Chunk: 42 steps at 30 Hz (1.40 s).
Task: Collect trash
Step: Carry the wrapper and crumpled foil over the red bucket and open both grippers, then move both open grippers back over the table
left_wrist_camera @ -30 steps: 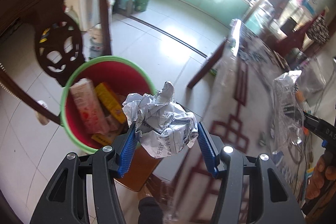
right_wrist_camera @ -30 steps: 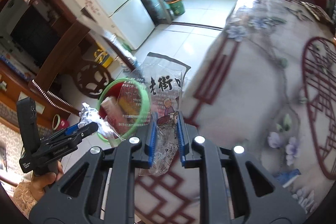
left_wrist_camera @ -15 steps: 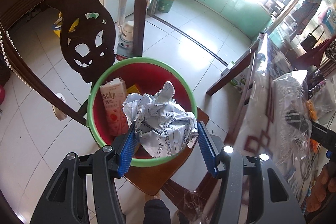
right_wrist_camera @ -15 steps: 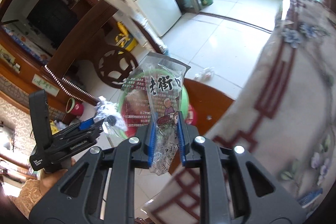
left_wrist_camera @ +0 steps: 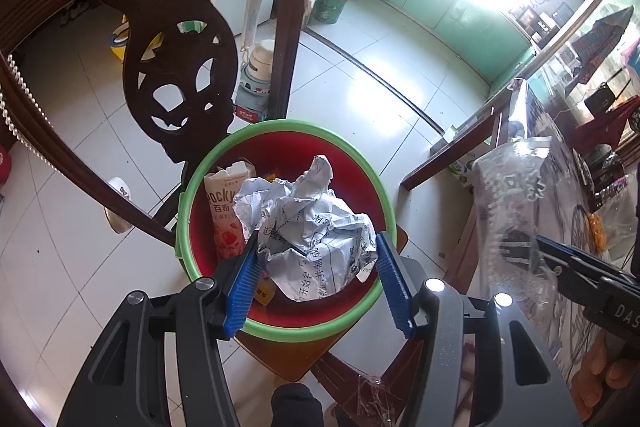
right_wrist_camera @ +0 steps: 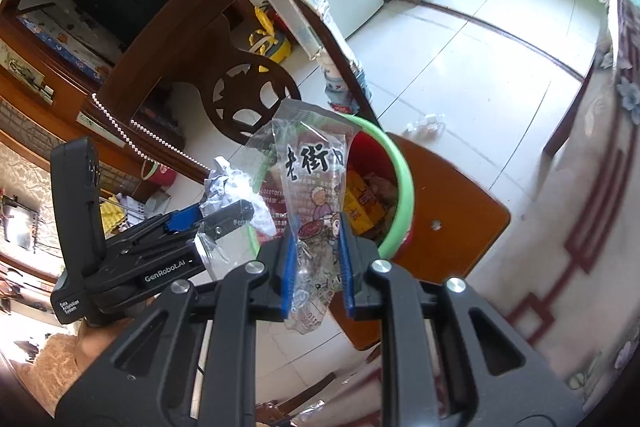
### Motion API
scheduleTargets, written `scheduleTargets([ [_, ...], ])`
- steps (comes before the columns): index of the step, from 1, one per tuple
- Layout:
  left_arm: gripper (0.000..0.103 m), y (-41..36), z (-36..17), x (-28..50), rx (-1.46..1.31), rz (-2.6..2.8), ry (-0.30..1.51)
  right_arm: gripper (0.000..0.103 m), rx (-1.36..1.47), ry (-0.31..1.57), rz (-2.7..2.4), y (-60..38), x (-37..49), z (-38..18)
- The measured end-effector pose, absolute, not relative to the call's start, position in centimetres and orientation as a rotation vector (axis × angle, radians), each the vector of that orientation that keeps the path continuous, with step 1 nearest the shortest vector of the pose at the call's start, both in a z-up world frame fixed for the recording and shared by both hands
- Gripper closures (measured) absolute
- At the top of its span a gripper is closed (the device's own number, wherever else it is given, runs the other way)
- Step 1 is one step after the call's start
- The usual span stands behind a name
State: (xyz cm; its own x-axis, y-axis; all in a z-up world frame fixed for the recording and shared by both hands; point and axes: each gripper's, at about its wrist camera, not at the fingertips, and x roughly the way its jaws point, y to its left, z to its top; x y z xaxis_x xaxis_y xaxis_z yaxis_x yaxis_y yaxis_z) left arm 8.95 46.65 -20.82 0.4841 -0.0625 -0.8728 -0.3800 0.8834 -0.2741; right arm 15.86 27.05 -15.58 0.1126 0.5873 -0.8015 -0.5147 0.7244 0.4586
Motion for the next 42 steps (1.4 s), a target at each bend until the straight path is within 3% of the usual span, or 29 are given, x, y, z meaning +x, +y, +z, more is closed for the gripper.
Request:
scheduleTargets([
  [7,0.045,48.2,-21.6,8.9,-0.506,0.256,1.078,0.080,0.075,1.255,0.893,29.5,16.1,-16.5],
  [8,0.042,48.6,-21.7,8.9,-0.511,0.280,1.082,0.069,0.078,1.261,0.908,29.8,16.0,-16.5],
  [9,0.034,48.8,-21.7,8.8,-0.522,0.295,1.082,0.050,0.073,1.259,0.906,30.0,16.0,-16.4],
  [10,0.028,49.2,-21.6,8.8,-0.537,0.309,1.077,0.046,0.072,1.240,0.896,29.9,15.9,-16.1],
  [13,0.022,49.5,-21.3,8.7,-0.556,0.327,1.056,0.044,0.075,1.194,0.893,28.8,15.6,-15.1],
  [22,0.021,42.7,-18.7,11.3,-0.480,0.135,1.021,0.037,0.076,1.065,0.712,19.1,15.9,-11.4],
  [30,0.021,29.8,-16.2,14.1,-0.310,-0.143,1.024,0.034,0.044,0.945,0.289,-2.9,13.3,-6.6],
  [38,0.021,14.5,-13.4,13.7,-0.225,-0.336,1.008,0.034,-0.159,0.972,-0.121,-27.0,10.1,-2.3],
  [42,0.021,6.6,-12.0,13.3,-0.209,-0.409,0.993,0.034,-0.108,0.999,-0.172,-39.7,9.9,0.4],
])
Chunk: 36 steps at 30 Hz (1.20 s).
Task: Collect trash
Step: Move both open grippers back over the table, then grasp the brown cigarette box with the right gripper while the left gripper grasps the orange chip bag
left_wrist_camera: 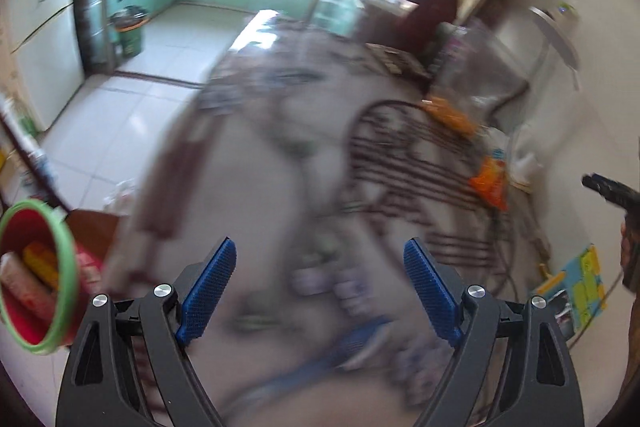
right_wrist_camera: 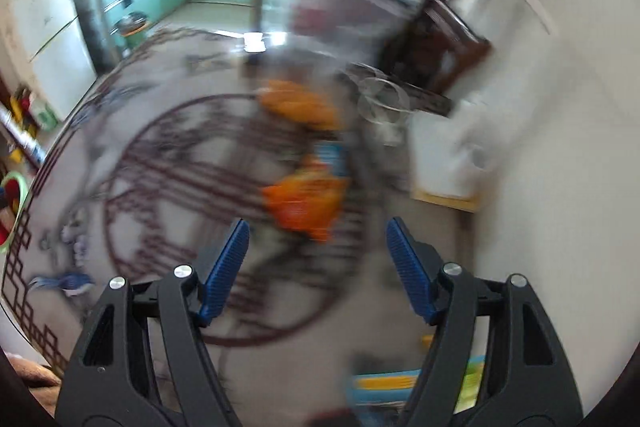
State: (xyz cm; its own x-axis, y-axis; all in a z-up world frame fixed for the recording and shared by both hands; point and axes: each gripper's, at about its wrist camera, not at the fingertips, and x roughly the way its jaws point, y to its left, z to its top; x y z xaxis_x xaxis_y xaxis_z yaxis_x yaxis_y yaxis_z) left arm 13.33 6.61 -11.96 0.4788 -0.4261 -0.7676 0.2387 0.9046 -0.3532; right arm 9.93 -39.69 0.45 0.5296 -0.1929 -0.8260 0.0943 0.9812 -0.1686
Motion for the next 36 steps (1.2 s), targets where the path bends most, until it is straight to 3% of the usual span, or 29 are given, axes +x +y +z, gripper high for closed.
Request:
scheduleTargets([
  [7,0.016,-7.0,-9.5,13.0,-0.131,-0.556,0.951,0.029,-0.162,1.278,-0.070,-52.5,11.4,-3.2],
  [10,0.013,-12.6,-9.2,13.7,-0.076,-0.610,0.961,0.029,-0.229,1.456,-0.024,-55.2,12.0,-8.4],
  [17,0.012,-22.4,-10.5,16.7,-0.074,-0.672,1.024,0.025,-0.254,1.659,0.009,-59.2,11.0,-16.8],
  [22,0.012,-28.0,-12.2,19.3,-0.111,-0.654,1.031,0.025,-0.288,1.689,0.033,-59.5,10.3,-19.8],
  [30,0.013,-33.8,-18.2,22.6,-0.149,-0.584,1.186,0.025,-0.272,1.712,0.075,-59.9,10.3,-22.6],
  [34,0.017,-34.7,-20.8,23.7,-0.194,-0.556,1.254,0.029,-0.217,1.710,0.085,-60.6,10.1,-23.0],
  [35,0.021,-34.7,-21.3,23.8,-0.205,-0.550,1.268,0.036,-0.208,1.710,0.095,-60.8,10.2,-23.1],
  [36,0.033,-34.9,-21.7,24.0,-0.208,-0.547,1.278,0.044,-0.200,1.707,0.111,-60.7,10.2,-23.0],
])
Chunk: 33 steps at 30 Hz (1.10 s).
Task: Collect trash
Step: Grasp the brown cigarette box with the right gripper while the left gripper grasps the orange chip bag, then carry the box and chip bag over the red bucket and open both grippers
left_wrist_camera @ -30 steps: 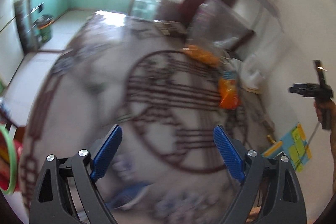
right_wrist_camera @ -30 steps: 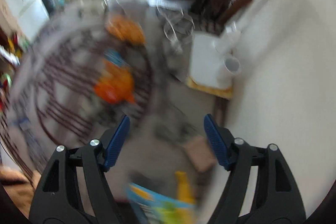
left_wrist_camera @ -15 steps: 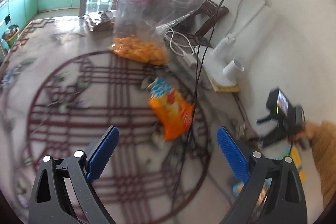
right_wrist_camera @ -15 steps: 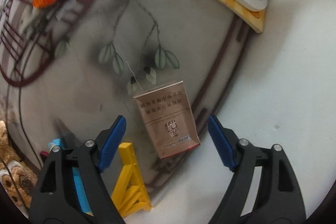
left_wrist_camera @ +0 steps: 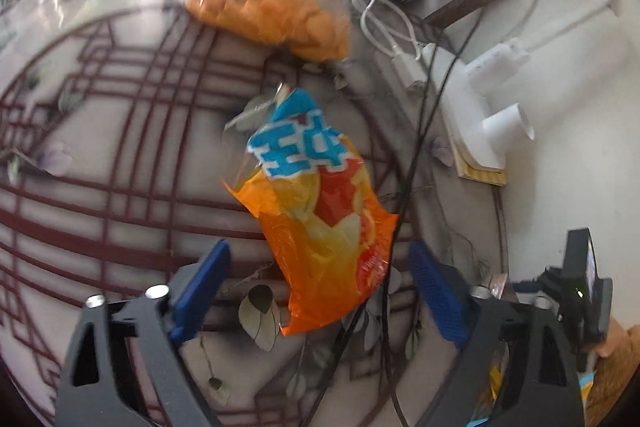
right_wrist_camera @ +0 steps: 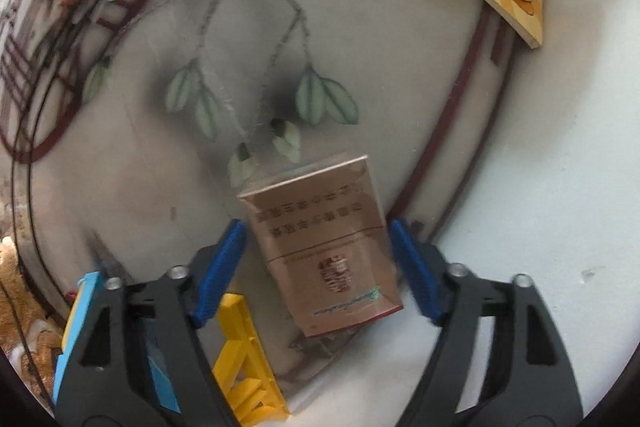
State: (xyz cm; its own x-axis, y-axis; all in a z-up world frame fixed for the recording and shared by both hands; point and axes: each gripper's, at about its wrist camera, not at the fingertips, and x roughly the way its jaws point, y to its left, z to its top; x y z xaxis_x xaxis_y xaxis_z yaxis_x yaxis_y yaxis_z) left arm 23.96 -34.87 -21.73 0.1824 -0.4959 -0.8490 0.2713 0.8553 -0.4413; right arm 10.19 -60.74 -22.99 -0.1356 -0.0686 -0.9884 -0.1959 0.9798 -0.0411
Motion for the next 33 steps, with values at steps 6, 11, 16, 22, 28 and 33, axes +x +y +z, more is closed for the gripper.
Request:
scheduleTargets([
  [6,0.059,-34.1,-21.2,23.7,-0.177,-0.586,1.244,0.045,-0.227,1.677,0.109,-60.7,10.8,-22.6],
  [11,0.069,-31.8,-17.9,23.0,-0.114,-0.617,1.138,0.046,-0.265,1.587,0.063,-59.2,12.1,-18.7],
  [16,0.071,-28.5,-13.6,20.9,-0.066,-0.660,1.007,0.045,-0.314,1.437,-0.013,-56.6,13.4,-12.5],
  [22,0.071,-23.3,-9.0,16.8,-0.024,-0.664,0.866,0.045,-0.336,1.197,-0.090,-51.3,12.2,-4.6],
  [28,0.071,-17.5,-8.8,13.7,-0.057,-0.599,0.871,0.045,-0.293,0.990,-0.149,-44.4,10.4,-0.8],
  [33,0.071,-12.4,-9.1,11.7,-0.081,-0.527,0.875,0.045,-0.265,0.907,-0.100,-37.6,9.2,-2.1],
])
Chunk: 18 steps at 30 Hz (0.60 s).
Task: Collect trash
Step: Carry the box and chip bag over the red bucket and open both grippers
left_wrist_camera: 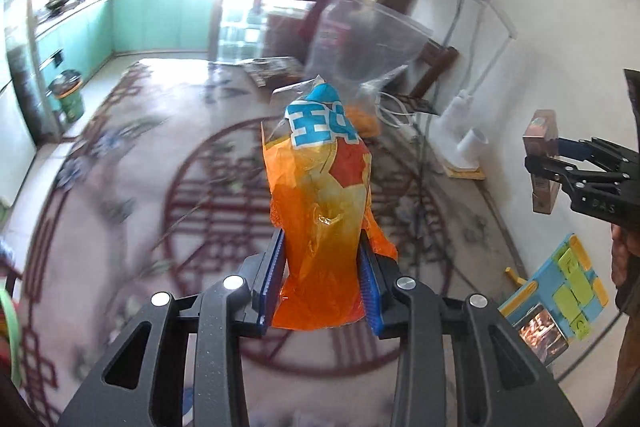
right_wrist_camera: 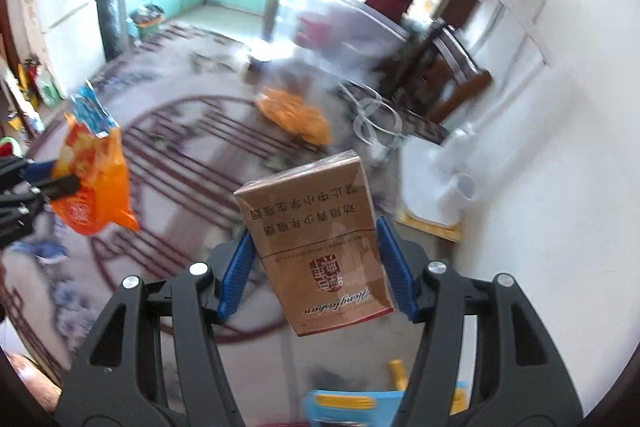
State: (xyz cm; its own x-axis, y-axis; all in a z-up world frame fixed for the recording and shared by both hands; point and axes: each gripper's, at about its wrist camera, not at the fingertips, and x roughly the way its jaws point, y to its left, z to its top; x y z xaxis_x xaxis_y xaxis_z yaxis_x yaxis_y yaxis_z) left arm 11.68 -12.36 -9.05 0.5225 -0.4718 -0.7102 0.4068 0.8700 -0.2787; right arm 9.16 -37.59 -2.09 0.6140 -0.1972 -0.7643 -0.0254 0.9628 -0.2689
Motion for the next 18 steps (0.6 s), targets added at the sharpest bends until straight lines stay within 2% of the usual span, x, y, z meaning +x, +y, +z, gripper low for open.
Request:
scheduleTargets([
  [12,0.071,0.7,-8.4,9.0,-0.149,-0.431,0.834,0.045,-0.199,0.800,0.060,-22.7,8.7,-2.6],
  [18,0.071,7.1,-9.1,9.0,-0.157,-0.419,0.854,0.045,-0.135,0.824,0.056,-16.1,9.0,-3.9],
])
